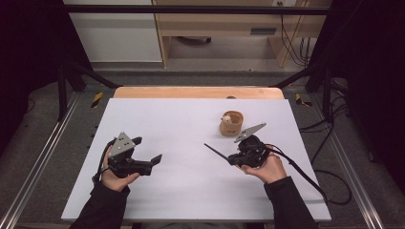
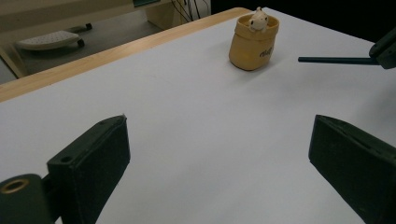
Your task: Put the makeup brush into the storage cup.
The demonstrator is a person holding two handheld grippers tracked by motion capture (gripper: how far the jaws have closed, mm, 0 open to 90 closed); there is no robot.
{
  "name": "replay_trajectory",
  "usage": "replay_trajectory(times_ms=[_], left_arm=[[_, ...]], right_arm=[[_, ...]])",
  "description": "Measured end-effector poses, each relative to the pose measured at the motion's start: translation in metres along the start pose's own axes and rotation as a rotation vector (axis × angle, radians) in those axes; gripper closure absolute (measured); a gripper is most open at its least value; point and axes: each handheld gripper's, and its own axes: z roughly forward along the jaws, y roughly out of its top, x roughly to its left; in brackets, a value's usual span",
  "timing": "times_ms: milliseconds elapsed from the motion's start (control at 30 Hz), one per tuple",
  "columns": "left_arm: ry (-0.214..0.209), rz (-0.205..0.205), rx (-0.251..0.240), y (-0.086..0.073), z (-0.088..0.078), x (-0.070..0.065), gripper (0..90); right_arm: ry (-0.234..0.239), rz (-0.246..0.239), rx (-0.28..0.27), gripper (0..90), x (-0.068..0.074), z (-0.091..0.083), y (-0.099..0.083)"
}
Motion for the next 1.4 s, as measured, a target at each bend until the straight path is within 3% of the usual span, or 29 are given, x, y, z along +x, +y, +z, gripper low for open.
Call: replay_trajectory(times_ms=[333,867,933,1400], left_arm=[[-0.035,0.083,0.055,0.007,0.016,-0.012,4.7],[-0.087,0.244,0.141,0.022,0.039,-0.043,4.7],[-0.09,0.281,0.164,0.023,0.041,-0.046,4.7],[-0.108,0.386,0.184,0.029,0.052,-0.069,5.1]], right_arm=[[0.036,-0.032,0.001,83.4,0.004,0.004,0.01],[0.074,-0.062,0.015,83.4,0.007,0.01,0.015],[0.085,-0.069,0.02,83.4,0.008,0.01,0.017],[0.127,-0.078,0.033,83.4,0.01,0.013,0.019]])
